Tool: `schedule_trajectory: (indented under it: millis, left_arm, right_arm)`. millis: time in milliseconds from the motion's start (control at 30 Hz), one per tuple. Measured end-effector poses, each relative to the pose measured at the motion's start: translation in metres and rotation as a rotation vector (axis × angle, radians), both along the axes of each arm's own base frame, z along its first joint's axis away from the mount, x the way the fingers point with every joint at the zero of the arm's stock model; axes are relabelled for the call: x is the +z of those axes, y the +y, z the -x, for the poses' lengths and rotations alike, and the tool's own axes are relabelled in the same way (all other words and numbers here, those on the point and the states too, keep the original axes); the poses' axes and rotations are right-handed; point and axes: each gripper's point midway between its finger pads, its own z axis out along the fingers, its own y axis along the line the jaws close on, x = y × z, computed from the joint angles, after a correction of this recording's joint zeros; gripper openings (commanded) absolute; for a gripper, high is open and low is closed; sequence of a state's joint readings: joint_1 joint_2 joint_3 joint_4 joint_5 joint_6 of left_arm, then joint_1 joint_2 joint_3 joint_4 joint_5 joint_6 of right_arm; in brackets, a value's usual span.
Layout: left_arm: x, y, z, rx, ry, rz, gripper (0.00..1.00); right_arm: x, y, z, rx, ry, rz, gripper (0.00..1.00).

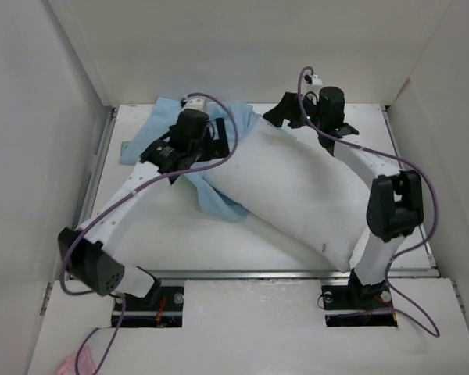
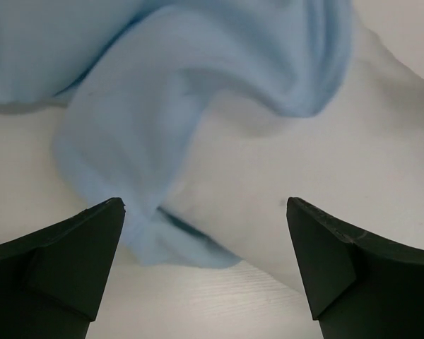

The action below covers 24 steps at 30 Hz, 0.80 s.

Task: Put the pillow into the pillowcase

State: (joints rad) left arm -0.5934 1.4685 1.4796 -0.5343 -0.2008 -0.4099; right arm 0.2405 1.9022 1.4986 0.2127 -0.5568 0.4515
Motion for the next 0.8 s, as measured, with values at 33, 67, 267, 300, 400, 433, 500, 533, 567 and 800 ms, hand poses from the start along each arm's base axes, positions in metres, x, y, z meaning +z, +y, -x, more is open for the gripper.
schedule_trajectory:
  millis: [33,67,267,300,400,433,500,533,567,800]
  left_arm:
    - [0.004,0.017,0.004,0.050,-0.012,0.020,1.00]
    - [0.004,0.036,0.009,0.103,-0.014,0.036,1.00]
    - [-0.062,0.096,0.037,0.267,0.100,0.108,1.00]
    - [-0.082,0.093,0.045,0.255,0.146,0.113,1.00]
    - [-0.134,0.082,0.066,0.210,0.259,0.130,1.00]
    - [-0.145,0.080,0.071,0.199,0.281,0.135,1.00]
    - [-0.158,0.076,0.076,0.185,0.305,0.146,1.00]
    - [-0.160,0.074,0.074,0.181,0.305,0.153,0.98]
    - [-0.161,0.071,0.069,0.177,0.297,0.164,0.95]
    - [-0.184,0.058,0.039,0.171,0.289,0.166,0.08]
  right_arm:
    - [0.008,-0.010,0.008,-0.038,-0.014,0.050,1.00]
    - [0.017,-0.020,0.016,-0.071,-0.032,0.097,1.00]
    - [0.055,-0.026,0.081,-0.065,-0.226,0.441,1.00]
    - [0.051,-0.005,0.098,-0.007,-0.249,0.493,1.00]
    - [0.015,0.061,0.149,0.229,-0.262,0.616,1.00]
    - [-0.003,0.077,0.165,0.302,-0.246,0.659,1.00]
    - [-0.041,0.092,0.184,0.394,-0.200,0.747,1.00]
    - [-0.057,0.094,0.189,0.419,-0.182,0.796,1.00]
    - [-0.069,0.095,0.190,0.428,-0.174,0.835,1.00]
    - [-0.098,0.094,0.171,0.340,-0.216,1.012,0.80]
